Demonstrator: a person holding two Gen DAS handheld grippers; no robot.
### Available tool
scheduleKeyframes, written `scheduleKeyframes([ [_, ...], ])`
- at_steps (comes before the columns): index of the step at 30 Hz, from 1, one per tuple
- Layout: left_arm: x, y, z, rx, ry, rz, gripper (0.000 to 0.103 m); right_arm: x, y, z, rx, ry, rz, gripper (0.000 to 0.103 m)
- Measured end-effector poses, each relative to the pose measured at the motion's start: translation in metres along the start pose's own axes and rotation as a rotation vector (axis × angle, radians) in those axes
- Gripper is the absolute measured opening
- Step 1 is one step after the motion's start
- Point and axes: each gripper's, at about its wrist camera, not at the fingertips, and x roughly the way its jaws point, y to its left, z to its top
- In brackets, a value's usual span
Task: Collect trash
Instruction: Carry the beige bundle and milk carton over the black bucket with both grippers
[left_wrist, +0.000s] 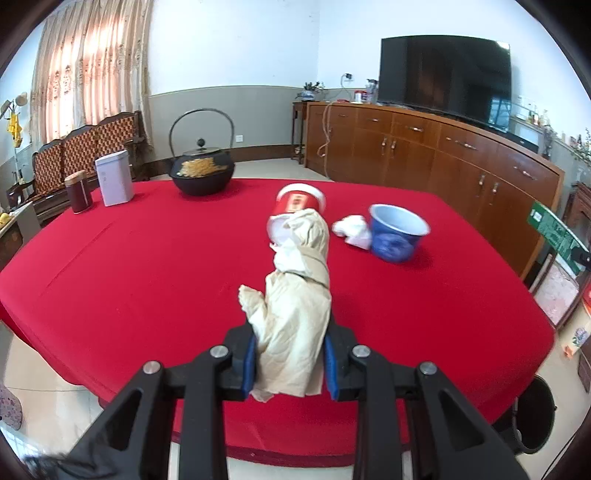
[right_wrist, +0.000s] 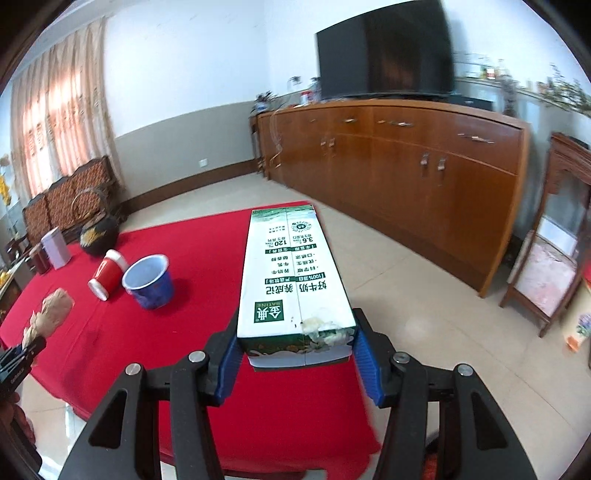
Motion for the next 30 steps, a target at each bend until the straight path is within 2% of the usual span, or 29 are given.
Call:
scheduleKeyframes([
  [9, -0.035, -0.055, -0.008, 0.045, -0.017, -0.093, 0.03, -0.079, -0.09, -0.026, 0.077, -0.036, -0.119, 0.056],
  [17, -0.058, -0.121, -0.02, 0.128, -0.01, -0.198, 0.03, -0.141, -0.164, -0.069, 0.166, -0.038, -0.198, 0.056],
  [21, -0.064, -0.163, -0.023, 0.174, -0.008, -0.267, 0.03, -0.162, -0.193, -0.091, 0.2, -0.031, -0.229, 0.056],
  [30, -0.064, -0.257, -0.045, 0.274, 0.038, -0.422, 0.03, -0.179, -0.227, -0.136, 0.237, 0.013, -0.269, 0.056],
])
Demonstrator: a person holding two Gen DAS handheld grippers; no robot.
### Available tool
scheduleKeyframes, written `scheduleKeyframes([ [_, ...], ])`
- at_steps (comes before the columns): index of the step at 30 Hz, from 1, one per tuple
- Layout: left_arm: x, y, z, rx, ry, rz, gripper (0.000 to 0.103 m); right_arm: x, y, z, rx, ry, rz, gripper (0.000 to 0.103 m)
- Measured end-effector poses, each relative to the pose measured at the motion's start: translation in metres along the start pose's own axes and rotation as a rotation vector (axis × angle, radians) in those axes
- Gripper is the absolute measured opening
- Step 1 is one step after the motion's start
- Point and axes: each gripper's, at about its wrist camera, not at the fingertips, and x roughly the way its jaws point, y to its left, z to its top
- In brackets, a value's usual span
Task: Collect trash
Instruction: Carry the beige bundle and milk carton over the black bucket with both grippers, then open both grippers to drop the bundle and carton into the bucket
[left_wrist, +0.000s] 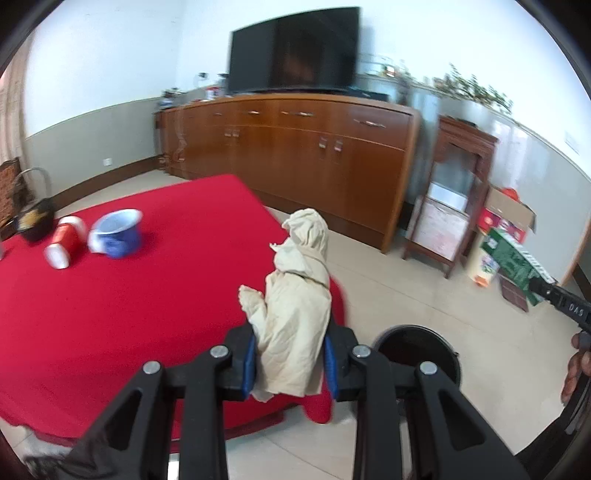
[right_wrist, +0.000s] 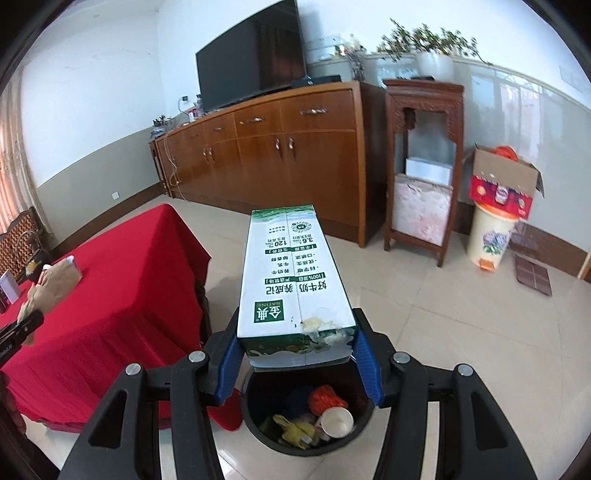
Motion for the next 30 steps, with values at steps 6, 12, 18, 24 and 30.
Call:
scheduleKeyframes([
  [6, 0.027, -0.049, -0.005, 0.045, 0.051, -0.081, 0.03, 0.013, -0.024, -0.021, 0.019, 0.049, -0.023, 0.056],
  [12, 0.052, -0.084, -0.013, 0.083, 0.112, -0.138, 0.03, 0.026, -0.037, -0.041, 0.019, 0.102, -0.033, 0.056],
  [18, 0.07, -0.109, -0.027, 0.121, 0.172, -0.188, 0.03, 0.048, -0.041, -0.062, -0.005, 0.174, -0.029, 0.056],
  [24, 0.095, -0.132, -0.043, 0.161, 0.256, -0.229, 0.03, 0.074, -0.045, -0.081, -0.03, 0.253, -0.022, 0.056],
  [30, 0.122, -0.151, -0.064, 0.191, 0.345, -0.251, 0.03, 0.103, -0.056, -0.097, -0.042, 0.33, -0.028, 0.056],
])
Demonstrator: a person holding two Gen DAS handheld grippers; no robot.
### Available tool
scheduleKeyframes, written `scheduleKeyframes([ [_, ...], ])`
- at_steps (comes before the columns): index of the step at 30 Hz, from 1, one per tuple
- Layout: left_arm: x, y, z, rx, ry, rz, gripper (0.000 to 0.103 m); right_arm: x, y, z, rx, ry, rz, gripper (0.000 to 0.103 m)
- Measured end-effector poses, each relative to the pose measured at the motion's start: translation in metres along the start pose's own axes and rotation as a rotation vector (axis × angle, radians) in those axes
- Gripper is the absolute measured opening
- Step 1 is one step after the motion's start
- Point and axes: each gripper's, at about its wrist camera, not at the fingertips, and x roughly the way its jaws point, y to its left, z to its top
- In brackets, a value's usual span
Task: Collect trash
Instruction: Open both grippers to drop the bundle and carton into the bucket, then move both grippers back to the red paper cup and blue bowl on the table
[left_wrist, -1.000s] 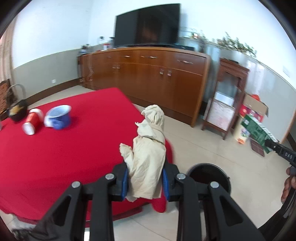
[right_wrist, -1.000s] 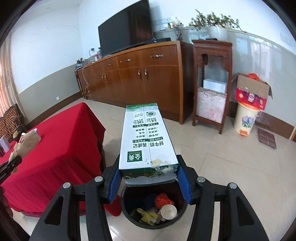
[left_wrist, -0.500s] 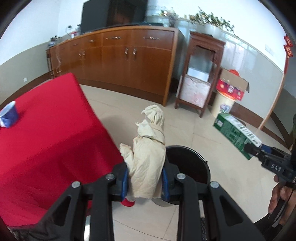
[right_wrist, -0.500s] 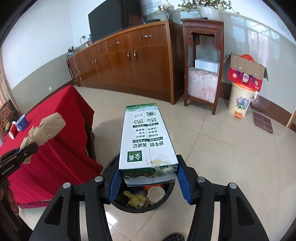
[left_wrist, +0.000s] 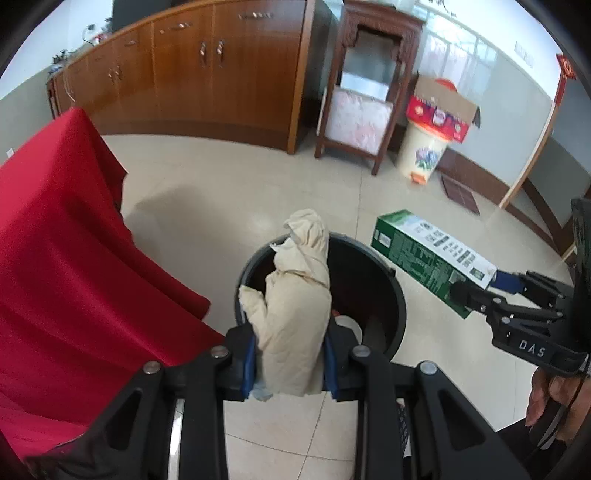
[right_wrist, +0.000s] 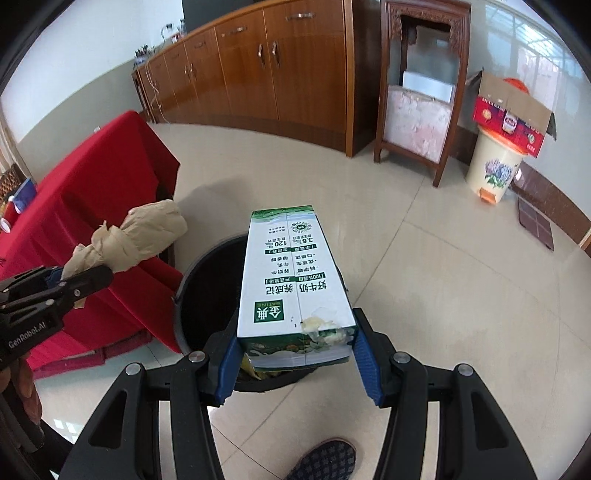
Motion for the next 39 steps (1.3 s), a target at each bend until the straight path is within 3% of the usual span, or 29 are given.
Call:
scheduleKeyframes([
  [13, 0.051, 0.002, 0.0, 0.001, 0.101, -0.025, 0.032, 0.048, 0.012, 0.006, -0.075, 0.081, 0.054, 0.057],
  [14, 0.056, 0.002, 0.001, 0.003, 0.113, -0.046, 0.037, 0.049, 0.013, 0.007, -0.079, 0.076, 0.067, 0.057],
  [15, 0.061, 0.001, 0.001, 0.008, 0.123, -0.052, 0.052, 0.052, 0.013, 0.008, -0.087, 0.077, 0.077, 0.058],
  [17, 0.065, 0.005, -0.002, 0.008, 0.123, 0.003, 0.08, 0.06, 0.006, 0.011, -0.075, 0.1, 0.024, 0.086],
  [22, 0.04, 0.025, -0.013, -0.005, 0.034, 0.164, 0.085, 0.054, -0.03, 0.02, 0.096, 0.066, -0.033, 0.086],
  [24, 0.023, 0.033, -0.019, -0.028, -0.013, 0.216, 0.094, 0.051, -0.035, 0.022, 0.136, 0.055, -0.051, 0.087],
  [26, 0.007, 0.041, -0.022, -0.053, -0.056, 0.253, 0.096, 0.047, -0.034, 0.025, 0.15, 0.038, -0.053, 0.087],
  [39, -0.098, 0.096, -0.022, -0.17, -0.279, 0.331, 0.096, 0.007, 0.054, 0.06, 0.022, -0.095, 0.052, 0.088],
])
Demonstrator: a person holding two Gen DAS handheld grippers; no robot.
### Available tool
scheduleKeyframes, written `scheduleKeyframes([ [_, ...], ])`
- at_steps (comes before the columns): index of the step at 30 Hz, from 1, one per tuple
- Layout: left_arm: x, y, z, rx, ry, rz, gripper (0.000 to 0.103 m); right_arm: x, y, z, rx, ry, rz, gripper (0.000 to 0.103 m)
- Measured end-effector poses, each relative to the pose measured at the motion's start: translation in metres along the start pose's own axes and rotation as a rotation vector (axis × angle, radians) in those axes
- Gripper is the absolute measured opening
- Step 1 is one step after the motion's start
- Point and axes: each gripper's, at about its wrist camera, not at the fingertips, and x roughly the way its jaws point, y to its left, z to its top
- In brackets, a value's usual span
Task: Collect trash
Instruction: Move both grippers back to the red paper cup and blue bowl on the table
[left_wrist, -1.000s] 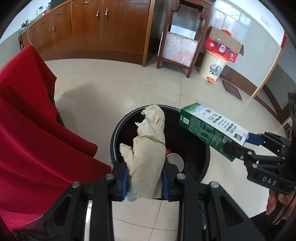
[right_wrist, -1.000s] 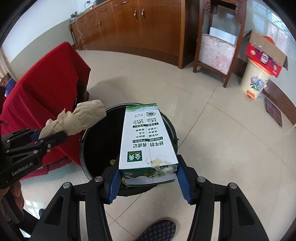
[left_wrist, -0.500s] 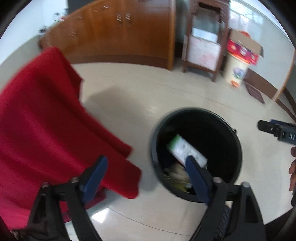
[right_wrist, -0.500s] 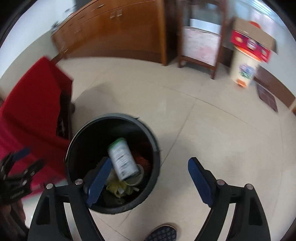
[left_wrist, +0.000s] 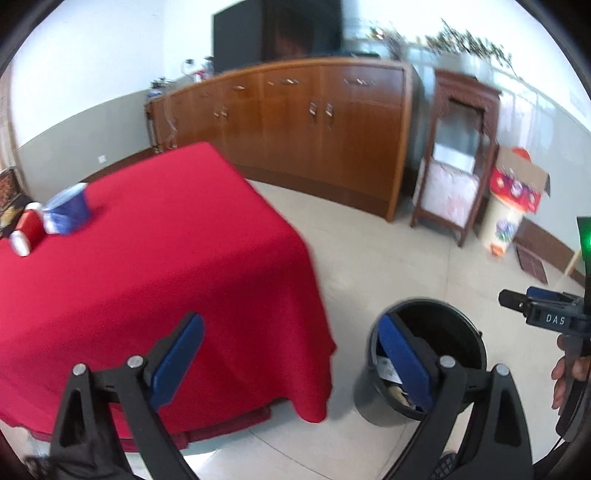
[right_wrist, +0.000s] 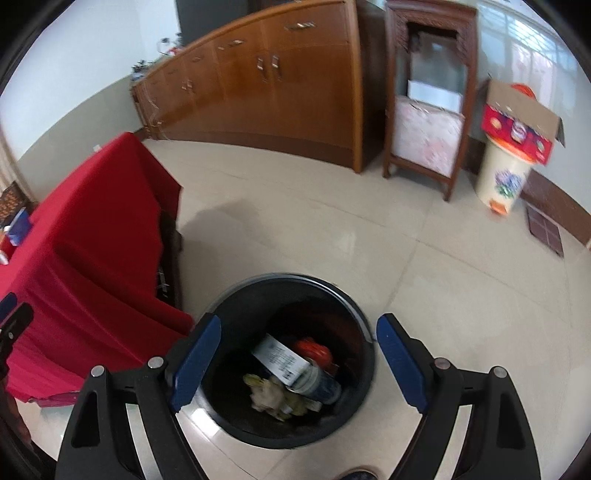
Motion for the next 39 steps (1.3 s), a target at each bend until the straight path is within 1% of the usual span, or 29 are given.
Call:
scheduleKeyframes([
  [2, -0.006, 0.017, 0.001, -0.027, -0.015, 0.026, 0.096, -0.003, 0.018, 0.006, -0.017, -0.012, 0.024, 0.088],
  [8, -0.029, 0.092, 0.002, -0.11, -0.052, 0.149, 0.096, -0.01, 0.101, 0.021, -0.108, -0.03, 0.139, 0.088],
  [13, -0.041, 0.166, 0.002, -0.188, -0.053, 0.273, 0.096, -0.01, 0.197, 0.038, -0.228, -0.043, 0.24, 0.088],
  [16, -0.047, 0.21, 0.001, -0.237, -0.066, 0.33, 0.096, -0.01, 0.254, 0.048, -0.301, -0.054, 0.294, 0.088],
  [19, -0.045, 0.242, 0.005, -0.286, -0.065, 0.371, 0.096, -0.007, 0.308, 0.059, -0.371, -0.062, 0.338, 0.088],
  [25, -0.032, 0.304, 0.019, -0.375, -0.057, 0.405, 0.096, 0.011, 0.405, 0.074, -0.478, -0.057, 0.398, 0.088],
  [31, -0.018, 0.34, 0.021, -0.381, -0.023, 0.435, 0.096, 0.045, 0.492, 0.081, -0.569, -0.025, 0.426, 0.088],
  [35, -0.015, 0.359, 0.013, -0.428, -0.002, 0.426, 0.096, 0.069, 0.532, 0.088, -0.581, 0.006, 0.432, 0.088],
  [39, -0.009, 0.37, 0.013, -0.447, 0.015, 0.42, 0.096, 0.091, 0.566, 0.093, -0.601, 0.034, 0.428, 0.088],
])
